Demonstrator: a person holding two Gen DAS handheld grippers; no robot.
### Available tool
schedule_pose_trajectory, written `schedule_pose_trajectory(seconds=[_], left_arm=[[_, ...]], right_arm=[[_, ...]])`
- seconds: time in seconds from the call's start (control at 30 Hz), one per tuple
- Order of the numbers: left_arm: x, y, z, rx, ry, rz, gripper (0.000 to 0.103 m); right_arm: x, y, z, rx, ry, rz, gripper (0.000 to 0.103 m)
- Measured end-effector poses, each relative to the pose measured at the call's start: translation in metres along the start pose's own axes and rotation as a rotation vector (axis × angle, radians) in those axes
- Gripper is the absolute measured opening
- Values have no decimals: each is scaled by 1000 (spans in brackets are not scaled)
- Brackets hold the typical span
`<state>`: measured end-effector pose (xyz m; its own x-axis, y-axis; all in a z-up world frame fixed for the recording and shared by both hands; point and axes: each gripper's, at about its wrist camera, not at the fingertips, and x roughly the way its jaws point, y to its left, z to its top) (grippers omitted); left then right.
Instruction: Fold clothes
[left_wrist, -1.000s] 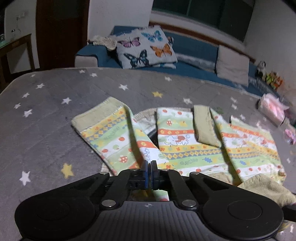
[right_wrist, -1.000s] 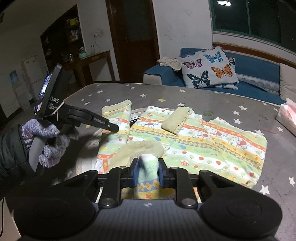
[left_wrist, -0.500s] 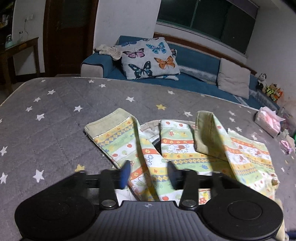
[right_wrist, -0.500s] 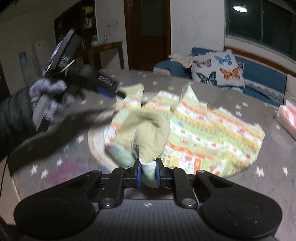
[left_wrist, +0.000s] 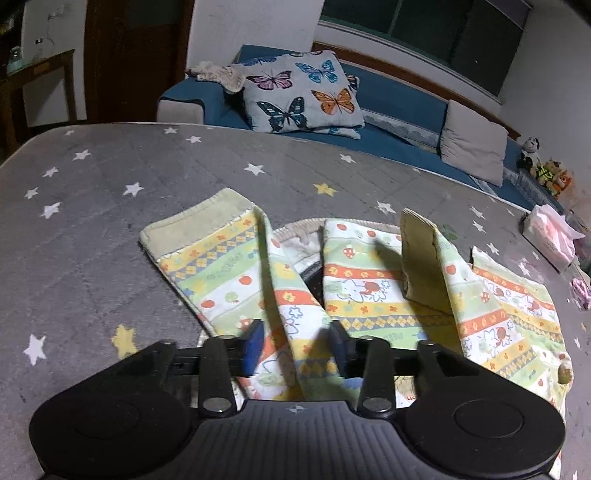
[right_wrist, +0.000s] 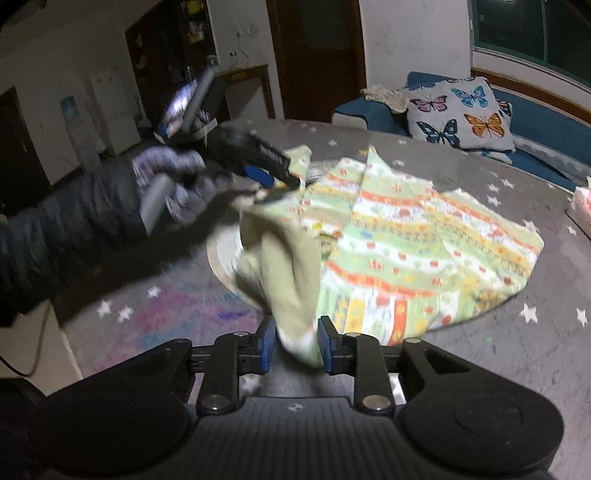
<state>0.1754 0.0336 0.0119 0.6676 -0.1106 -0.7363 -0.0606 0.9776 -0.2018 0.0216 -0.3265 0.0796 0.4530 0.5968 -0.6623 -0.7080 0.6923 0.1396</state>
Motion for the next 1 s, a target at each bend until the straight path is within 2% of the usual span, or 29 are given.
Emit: schedule_pose_trajectory(seconds=[0.03,0.13,0.23,0.37,0.47,0.5,0.53,0.67,0.77,0.83,0.93,0.97,1.0], left_arm=[[0,0,-1,4,1,-5,21],[0,-1,-2,15,3,-18,10],[-7,-2,-1,24,-11,-30,10],[-13,-1,6,33,-31,-35,12],[-14,1,13,37,-45,-20,37],[-12,1,15,39,-49,-11,50],[-11,1,18,42,-53,-1,52],[6,0,27,45,-31,14,52],[19,-4,31,64,-9,20,49],[27,-7,32,74,10,22,30],[33,-9,31,78,15,31,10],[31,-8,30,70,14,27,8],[30,-6,30,61,13,24,5]], right_arm=[[-2,-1,1,2,-1,9,31],[15,-11,20,4,-9,-17,35],[34,-22,40,5,-19,-49,40],[60,-37,66,6,-31,-93,41],[79,-49,86,8,-40,-125,43],[85,-52,93,8,-43,-136,46],[94,-56,98,8,-40,-143,48],[130,-70,112,27,-23,-151,50],[155,-81,119,50,-5,-152,50],[170,-88,123,67,6,-152,51],[186,-95,124,65,14,-178,48],[191,-97,124,69,20,-179,43],[192,-98,123,72,26,-177,24]])
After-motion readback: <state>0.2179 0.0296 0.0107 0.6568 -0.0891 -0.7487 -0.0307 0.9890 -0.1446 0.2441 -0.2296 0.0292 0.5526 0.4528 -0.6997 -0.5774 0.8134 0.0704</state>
